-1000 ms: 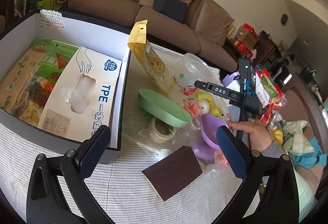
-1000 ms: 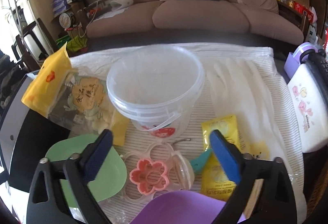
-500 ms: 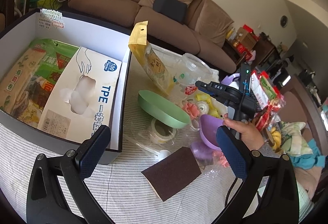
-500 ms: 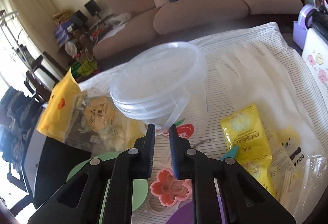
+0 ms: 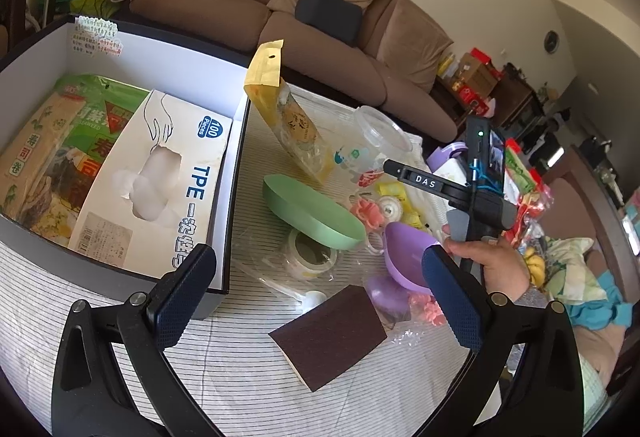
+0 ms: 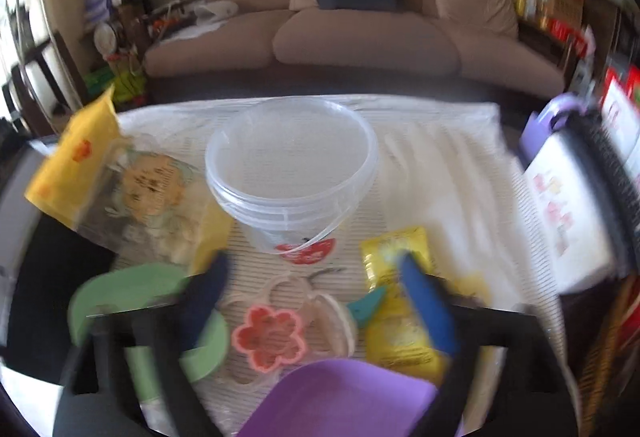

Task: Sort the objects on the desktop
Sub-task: 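Move the right tool to the clear plastic bucket rim, then grasp the clear plastic bucket rim with the right gripper and lift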

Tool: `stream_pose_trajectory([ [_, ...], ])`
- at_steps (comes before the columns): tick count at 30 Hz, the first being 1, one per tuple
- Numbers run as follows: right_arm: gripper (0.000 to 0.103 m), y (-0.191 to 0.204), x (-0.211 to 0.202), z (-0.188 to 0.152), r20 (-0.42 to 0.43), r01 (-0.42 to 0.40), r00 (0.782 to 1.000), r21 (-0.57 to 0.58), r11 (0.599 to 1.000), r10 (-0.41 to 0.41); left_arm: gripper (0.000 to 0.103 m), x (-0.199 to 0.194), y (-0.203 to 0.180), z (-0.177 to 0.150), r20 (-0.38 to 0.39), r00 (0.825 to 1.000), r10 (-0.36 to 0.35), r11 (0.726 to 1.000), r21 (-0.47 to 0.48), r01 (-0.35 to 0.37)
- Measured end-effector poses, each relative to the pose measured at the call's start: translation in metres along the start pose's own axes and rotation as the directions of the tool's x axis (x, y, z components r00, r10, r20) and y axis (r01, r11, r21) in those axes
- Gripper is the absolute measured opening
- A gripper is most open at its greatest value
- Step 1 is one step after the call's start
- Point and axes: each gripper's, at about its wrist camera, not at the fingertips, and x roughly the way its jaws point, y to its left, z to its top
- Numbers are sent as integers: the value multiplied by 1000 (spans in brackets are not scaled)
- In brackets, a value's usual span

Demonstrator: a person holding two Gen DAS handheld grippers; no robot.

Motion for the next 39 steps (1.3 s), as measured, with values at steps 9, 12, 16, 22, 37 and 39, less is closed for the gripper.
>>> stream_pose_trajectory([
  [9,101,25,55,18,-71,99,992,-40,994,-101,103,2,-4,-1,-4,1000,1,1000,18,-1],
  [12,101,29,65,26,-61,115,991,-28,993,-116,103,2,-2,-2,-8,1000,-7,1000,15,7],
  [16,101,30,75,34,-35,132,991,-11,991,-132,103,3,0,-2,-14,1000,-11,1000,9,11],
  [22,98,11,56,31,63,15,998,124,992,-23,103,0,3,0,-5,1000,-12,1000,6,12],
  [37,98,62,-133,49,96,-314,942,-90,945,322,103,-24,6,10,60,998,-35,999,17,34],
  [39,98,87,-155,49,91,-364,922,-130,922,376,103,-32,12,13,73,996,-51,999,-4,52],
])
